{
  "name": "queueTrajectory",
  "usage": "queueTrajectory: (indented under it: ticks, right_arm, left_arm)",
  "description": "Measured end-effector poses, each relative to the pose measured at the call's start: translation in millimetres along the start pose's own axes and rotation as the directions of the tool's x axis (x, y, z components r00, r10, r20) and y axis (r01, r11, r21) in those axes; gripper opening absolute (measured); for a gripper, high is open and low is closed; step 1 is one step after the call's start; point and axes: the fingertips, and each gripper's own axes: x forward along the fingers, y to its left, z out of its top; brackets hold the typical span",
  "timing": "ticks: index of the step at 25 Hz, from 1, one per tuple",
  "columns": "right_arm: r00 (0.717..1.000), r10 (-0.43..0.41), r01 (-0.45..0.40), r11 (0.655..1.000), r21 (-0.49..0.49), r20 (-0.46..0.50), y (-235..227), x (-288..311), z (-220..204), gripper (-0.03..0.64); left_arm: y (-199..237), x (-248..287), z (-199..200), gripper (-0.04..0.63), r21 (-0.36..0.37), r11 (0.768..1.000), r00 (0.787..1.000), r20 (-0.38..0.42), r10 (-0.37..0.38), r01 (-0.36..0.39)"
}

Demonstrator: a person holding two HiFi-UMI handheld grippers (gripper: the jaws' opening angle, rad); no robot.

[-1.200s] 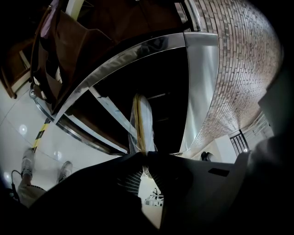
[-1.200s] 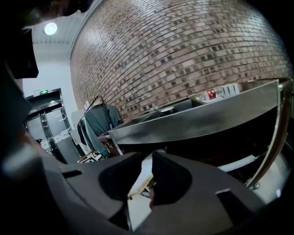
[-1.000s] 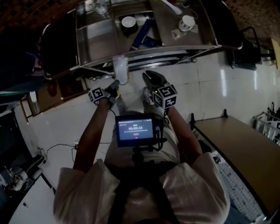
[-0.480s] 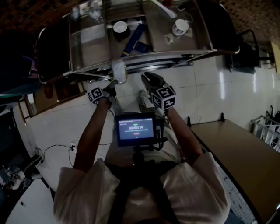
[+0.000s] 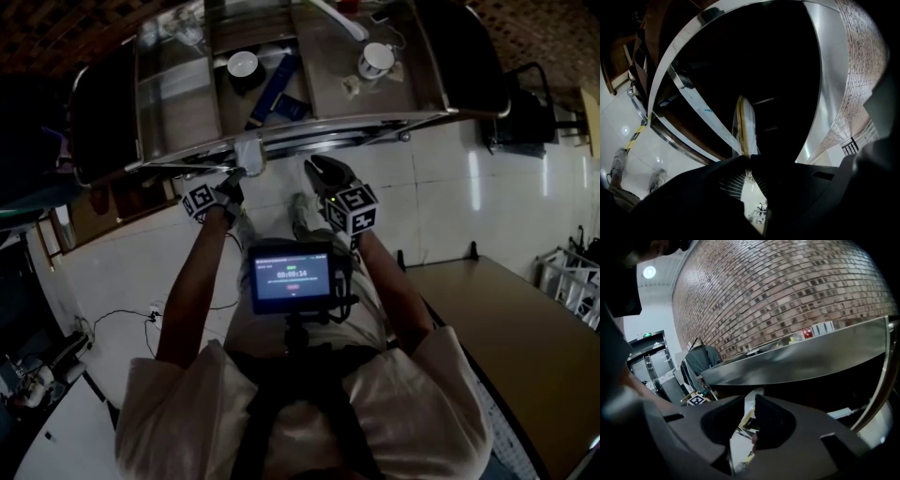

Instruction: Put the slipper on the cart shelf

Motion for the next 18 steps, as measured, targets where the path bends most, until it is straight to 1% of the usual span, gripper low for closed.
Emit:
queueTrajectory:
  ticks: [7,13,18]
  right_arm:
    - [1.0,-0.011,0.011,1.0,0.009,-0.013,-22.6,-2.7,-2.5,0.081]
    - [1.0,-0.016,0.016,1.0,0.022,-0.026,-35.7,-3.9,-6.7,0.081]
    - [0.999,-0.019,0.02,0.999,0.032,-0.032,-45.6,-5.5,-10.6,0.081]
  left_arm:
    - [7.6,24.4,10.5,0.04,-0.01,1.0,1.0,0.019,0.002,-0.001]
    - [9.3,39.2,16.8,0.039,0.013,1.0,1.0,0.011,0.01,-0.01]
    - [14.7,45.8,24.1,0.04,0.023,0.999,0.999,0.029,0.034,-0.034]
